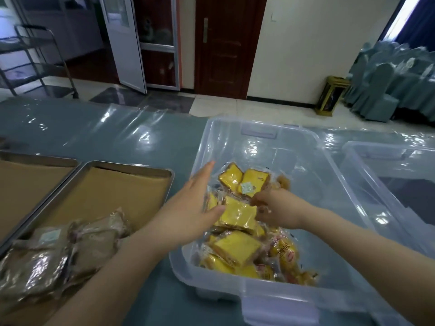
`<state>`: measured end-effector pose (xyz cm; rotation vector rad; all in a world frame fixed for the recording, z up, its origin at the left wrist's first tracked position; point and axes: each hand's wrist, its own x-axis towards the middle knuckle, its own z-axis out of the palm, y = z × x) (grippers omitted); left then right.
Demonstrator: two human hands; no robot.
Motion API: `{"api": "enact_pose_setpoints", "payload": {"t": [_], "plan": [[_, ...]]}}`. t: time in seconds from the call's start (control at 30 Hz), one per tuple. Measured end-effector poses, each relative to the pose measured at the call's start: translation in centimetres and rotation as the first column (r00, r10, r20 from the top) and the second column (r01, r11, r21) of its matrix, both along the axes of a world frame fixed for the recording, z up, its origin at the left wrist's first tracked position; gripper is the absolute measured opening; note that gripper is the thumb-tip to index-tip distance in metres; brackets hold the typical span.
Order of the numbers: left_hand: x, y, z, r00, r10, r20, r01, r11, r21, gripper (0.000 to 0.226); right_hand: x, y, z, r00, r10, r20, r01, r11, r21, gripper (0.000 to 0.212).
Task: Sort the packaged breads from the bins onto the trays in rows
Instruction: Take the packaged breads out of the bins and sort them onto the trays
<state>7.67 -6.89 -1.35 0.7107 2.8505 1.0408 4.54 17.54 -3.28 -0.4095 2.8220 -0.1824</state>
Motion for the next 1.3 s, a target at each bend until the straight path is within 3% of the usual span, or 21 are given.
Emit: {"api": "enact_pose_setpoints", "payload": {"t": [0.13, 0.23, 0.4, 0.57, 0.77, 0.87, 0.97, 1.1, 1.3], "plan": [[0.0, 0.6, -1.6, 0.988, -0.025, -0.154, -0.014, 0.968, -0.249, 0.089, -0.8, -1.2, -3.1, 0.975, 0.171, 0.145, -0.185, 0.979, 0.088, 0.043], [0.0, 0.6, -1.8, 0.979, -0.025, -0.200, -0.037, 0.953, -0.302, 0.084, -0.6, -2.0, -5.0, 0.928, 0.270, 0.257, -0.282, 0.959, 0.012, 0.055], [0.2, 0.8, -1.6, 0.980, 0.013, -0.198, -0.066, 0.961, -0.268, 0.076, 0.2, -2.6, -6.2, 0.865, 0.243, 0.438, -0.229, 0.970, -0.084, 0.078], [0.2, 0.7, -1.4, 0.977, 0.020, -0.210, -0.078, 0.960, -0.271, 0.072, 0.2, -3.4, -5.8, 0.835, 0.291, 0.468, -0.232, 0.956, -0.179, 0.085], [0.1, 0.8, -1.3, 0.975, 0.011, -0.221, -0.076, 0.954, -0.291, 0.070, 1.1, -3.8, -5.4, 0.829, 0.404, 0.387, -0.424, 0.905, -0.037, 0.093], [0.1, 0.9, -1.2, 0.974, 0.012, -0.225, -0.079, 0.954, -0.291, 0.069, 1.4, -4.3, -5.2, 0.771, 0.458, 0.441, -0.478, 0.875, -0.074, 0.099], [0.1, 0.9, -1.1, 0.971, 0.010, -0.239, -0.085, 0.949, -0.305, 0.070, 1.5, -4.8, -5.2, 0.785, 0.442, 0.435, -0.458, 0.886, -0.073, 0.105], [0.1, 1.0, -1.2, 0.970, 0.006, -0.243, -0.086, 0.944, -0.319, 0.069, 1.0, -4.1, -5.3, 0.815, 0.380, 0.437, -0.447, 0.893, 0.058, 0.102], [0.0, 1.0, -1.2, 0.968, 0.005, -0.249, -0.091, 0.938, -0.334, 0.068, 0.9, -4.0, -5.5, 0.815, 0.327, 0.478, -0.368, 0.930, -0.008, 0.093]]}}
